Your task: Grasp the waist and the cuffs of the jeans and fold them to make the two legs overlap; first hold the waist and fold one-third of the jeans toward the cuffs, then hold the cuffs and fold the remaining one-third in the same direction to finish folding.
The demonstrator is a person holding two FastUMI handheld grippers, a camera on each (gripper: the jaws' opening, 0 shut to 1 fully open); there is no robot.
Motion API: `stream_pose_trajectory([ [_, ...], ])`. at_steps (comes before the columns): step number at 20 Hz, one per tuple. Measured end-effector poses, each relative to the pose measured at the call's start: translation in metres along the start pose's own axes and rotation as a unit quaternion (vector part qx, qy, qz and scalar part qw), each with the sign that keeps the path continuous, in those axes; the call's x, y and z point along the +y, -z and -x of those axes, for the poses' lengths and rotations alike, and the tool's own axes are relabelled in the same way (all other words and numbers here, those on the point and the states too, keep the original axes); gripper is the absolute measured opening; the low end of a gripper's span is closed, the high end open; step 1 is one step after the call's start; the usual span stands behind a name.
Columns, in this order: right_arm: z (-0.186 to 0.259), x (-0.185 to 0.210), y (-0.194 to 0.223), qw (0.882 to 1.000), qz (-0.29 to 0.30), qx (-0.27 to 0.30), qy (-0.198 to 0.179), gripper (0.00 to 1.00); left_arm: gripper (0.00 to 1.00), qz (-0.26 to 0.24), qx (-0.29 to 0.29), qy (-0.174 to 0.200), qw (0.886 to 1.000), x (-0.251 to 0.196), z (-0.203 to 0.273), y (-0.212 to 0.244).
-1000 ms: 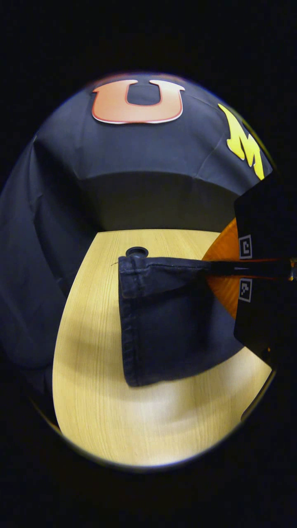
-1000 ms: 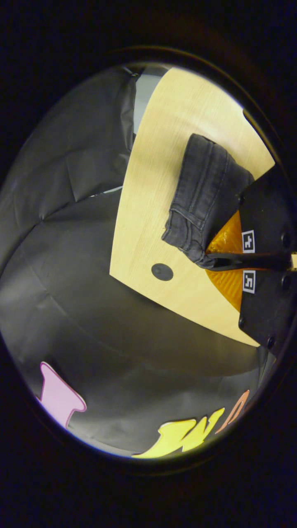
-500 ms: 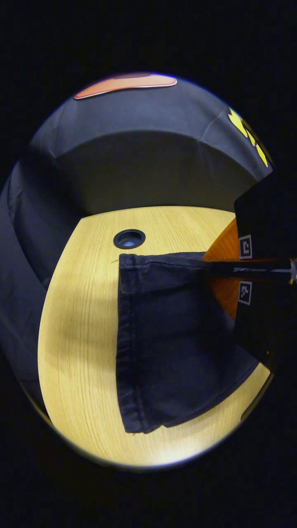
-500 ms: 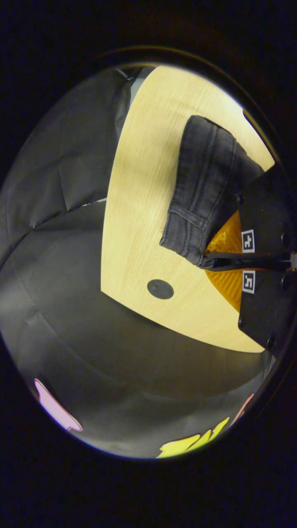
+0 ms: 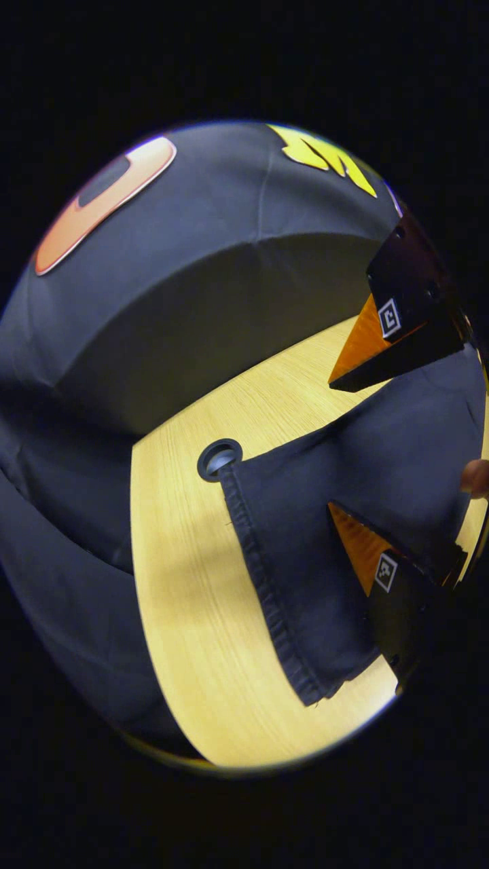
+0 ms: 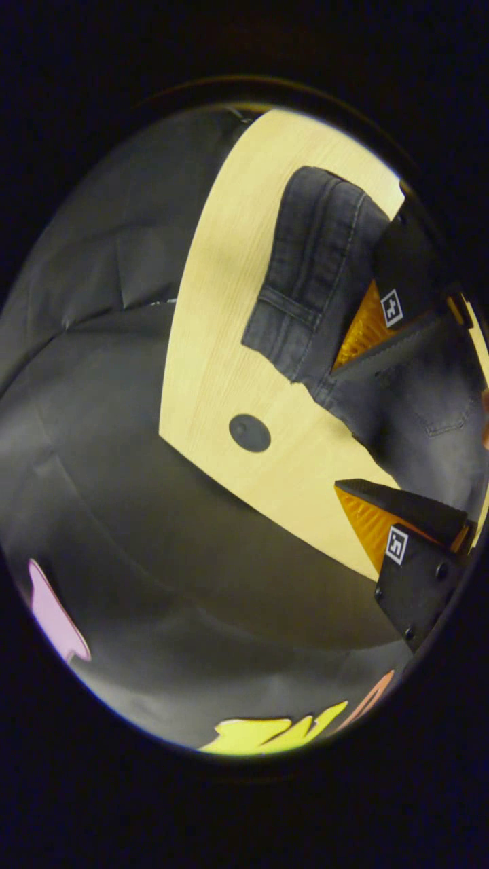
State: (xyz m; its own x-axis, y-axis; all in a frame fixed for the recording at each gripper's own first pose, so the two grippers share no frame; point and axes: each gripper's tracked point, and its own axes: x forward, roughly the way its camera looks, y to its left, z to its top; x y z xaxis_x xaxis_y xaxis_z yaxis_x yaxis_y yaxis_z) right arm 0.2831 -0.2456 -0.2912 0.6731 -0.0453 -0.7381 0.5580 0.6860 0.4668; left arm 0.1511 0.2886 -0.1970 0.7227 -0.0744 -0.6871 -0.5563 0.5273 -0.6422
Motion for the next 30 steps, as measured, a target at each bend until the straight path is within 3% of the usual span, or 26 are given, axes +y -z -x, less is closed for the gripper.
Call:
stream_pose_trajectory([
  [1, 0.004, 0.004, 0.001, 1.0, 0.012, -0.003, -0.002, 0.9, 0.99, -0.012, -0.008, 0.001, 1.0, -0.031, -0.009, 0.013],
  [2, 0.011, 0.005, 0.0, 1.0, 0.027, -0.007, -0.003, 0.82, 0.99, -0.028, -0.016, 0.006, 0.999, 0.001, -0.019, 0.005],
  [3, 0.017, 0.007, -0.002, 0.999, 0.042, -0.013, -0.003, 0.82, 0.99, -0.048, -0.024, 0.011, 0.998, -0.014, 0.012, -0.005],
  [4, 0.022, 0.007, -0.004, 0.998, 0.055, -0.021, -0.001, 0.92, 0.99, -0.074, -0.037, 0.016, 0.996, -0.018, 0.023, -0.011],
  [5, 0.03, 0.006, -0.008, 0.997, 0.07, -0.035, 0.001, 0.88, 0.99, -0.102, -0.05, 0.023, 0.993, -0.026, 0.036, -0.015],
  [6, 0.043, 0.004, -0.012, 0.995, 0.085, -0.048, 0.003, 0.95, 0.99, -0.13, -0.062, 0.03, 0.989, -0.035, 0.05, -0.018],
  [7, 0.054, 0.003, -0.016, 0.993, 0.099, -0.06, 0.004, 0.97, 0.99, -0.151, -0.074, 0.038, 0.985, -0.046, 0.065, -0.018],
  [8, 0.065, 0.001, -0.021, 0.99, 0.115, -0.077, 0.008, 0.92, 0.99, -0.168, -0.087, 0.05, 0.981, -0.059, 0.083, -0.018],
  [9, 0.079, -0.003, -0.028, 0.986, 0.132, -0.098, 0.012, 0.98, 1.0, -0.182, -0.103, 0.063, 0.976, -0.073, 0.102, -0.019],
  [10, 0.091, -0.005, -0.033, 0.981, 0.152, -0.123, 0.011, 0.98, 0.99, -0.199, -0.121, 0.079, 0.969, -0.087, 0.121, -0.017],
  [11, 0.103, -0.005, -0.037, 0.975, 0.168, -0.145, 0.005, 0.93, 0.99, -0.219, -0.141, 0.102, 0.96, -0.104, 0.142, -0.016],
  [13, 0.125, -0.008, -0.045, 0.963, 0.197, -0.184, -0.009, 0.98, 0.99, -0.266, -0.174, 0.134, 0.938, -0.131, 0.184, -0.006],
  [16, 0.136, -0.039, -0.054, 0.954, 0.213, -0.208, 0.024, 0.98, 0.99, -0.323, -0.209, 0.169, 0.907, -0.155, 0.246, 0.024],
  [19, 0.12, -0.085, -0.049, 0.966, 0.182, -0.173, 0.064, 0.98, 0.98, -0.368, -0.254, 0.188, 0.874, -0.166, 0.298, 0.056],
  [22, 0.096, -0.13, -0.04, 0.976, 0.143, -0.129, 0.105, 0.98, 0.98, -0.415, -0.332, 0.212, 0.82, -0.172, 0.349, 0.084],
  [23, 0.091, -0.14, -0.031, 0.982, 0.118, -0.107, 0.107, 0.98, 0.98, -0.429, -0.338, 0.211, 0.811, -0.169, 0.357, 0.097],
  [25, 0.08, -0.142, -0.018, 0.989, 0.071, -0.081, 0.102, 0.94, 0.98, -0.435, -0.328, 0.205, 0.813, -0.159, 0.366, 0.125],
  [27, 0.072, -0.143, -0.01, 0.992, 0.042, -0.068, 0.093, 0.98, 0.99, -0.438, -0.321, 0.2, 0.815, -0.153, 0.372, 0.157],
  [28, 0.069, -0.145, -0.01, 0.991, 0.042, -0.076, 0.097, 0.99, 0.98, -0.445, -0.318, 0.198, 0.814, -0.153, 0.377, 0.173],
  [29, 0.069, -0.145, -0.006, 0.991, 0.049, -0.07, 0.105, 0.92, 0.98, -0.453, -0.313, 0.192, 0.812, -0.15, 0.379, 0.184],
  [30, 0.071, -0.144, -0.007, 0.989, 0.057, -0.068, 0.114, 0.99, 0.98, -0.459, -0.306, 0.185, 0.813, -0.148, 0.377, 0.194],
])
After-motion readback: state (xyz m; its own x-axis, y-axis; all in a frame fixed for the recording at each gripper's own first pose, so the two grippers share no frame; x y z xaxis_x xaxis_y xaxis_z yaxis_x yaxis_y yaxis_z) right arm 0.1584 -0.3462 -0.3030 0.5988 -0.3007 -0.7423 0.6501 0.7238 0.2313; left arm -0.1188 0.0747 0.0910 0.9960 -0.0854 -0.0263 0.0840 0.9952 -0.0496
